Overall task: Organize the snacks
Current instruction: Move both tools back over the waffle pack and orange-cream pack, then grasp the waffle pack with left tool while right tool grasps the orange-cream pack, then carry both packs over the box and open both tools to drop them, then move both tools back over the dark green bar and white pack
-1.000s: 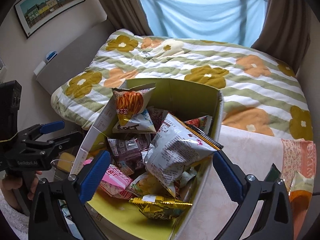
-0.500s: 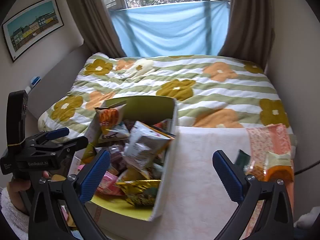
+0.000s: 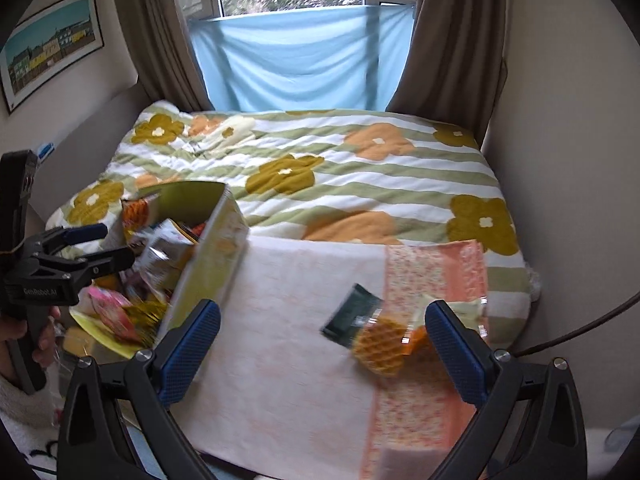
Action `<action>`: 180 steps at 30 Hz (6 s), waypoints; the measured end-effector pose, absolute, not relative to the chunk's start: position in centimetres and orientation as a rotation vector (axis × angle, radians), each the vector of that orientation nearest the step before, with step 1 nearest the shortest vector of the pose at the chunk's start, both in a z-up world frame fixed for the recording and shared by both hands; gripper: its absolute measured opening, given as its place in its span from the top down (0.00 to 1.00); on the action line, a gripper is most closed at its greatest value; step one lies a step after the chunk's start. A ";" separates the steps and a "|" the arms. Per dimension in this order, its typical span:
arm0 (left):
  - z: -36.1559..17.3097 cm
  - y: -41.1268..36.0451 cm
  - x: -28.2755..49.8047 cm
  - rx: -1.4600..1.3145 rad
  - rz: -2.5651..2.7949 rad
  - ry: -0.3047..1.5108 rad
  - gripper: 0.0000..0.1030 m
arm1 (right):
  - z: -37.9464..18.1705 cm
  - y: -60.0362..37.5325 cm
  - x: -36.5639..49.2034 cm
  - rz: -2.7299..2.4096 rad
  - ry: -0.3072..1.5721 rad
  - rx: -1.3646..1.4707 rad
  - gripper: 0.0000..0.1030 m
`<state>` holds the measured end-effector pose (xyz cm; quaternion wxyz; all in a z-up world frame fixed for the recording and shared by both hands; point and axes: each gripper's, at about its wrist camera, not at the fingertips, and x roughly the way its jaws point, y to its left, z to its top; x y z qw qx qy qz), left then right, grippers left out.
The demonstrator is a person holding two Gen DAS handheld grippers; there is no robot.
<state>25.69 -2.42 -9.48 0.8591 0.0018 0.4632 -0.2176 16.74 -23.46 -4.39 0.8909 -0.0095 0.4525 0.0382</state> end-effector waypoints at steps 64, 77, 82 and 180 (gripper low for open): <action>-31.8 -32.6 25.8 0.450 -0.556 1.179 0.00 | -24.5 -36.0 27.7 0.542 1.302 -0.438 0.32; -30.5 -29.8 25.4 0.413 -0.637 1.206 0.29 | -23.6 -35.8 27.3 0.530 1.292 -0.387 0.32; -29.2 -28.2 25.5 0.358 -0.612 1.202 0.29 | -22.4 -36.1 27.3 0.506 1.279 -0.352 0.32; -10.7 18.2 22.5 0.085 -0.242 0.985 0.00 | -7.1 -2.2 19.6 0.199 0.920 0.090 0.00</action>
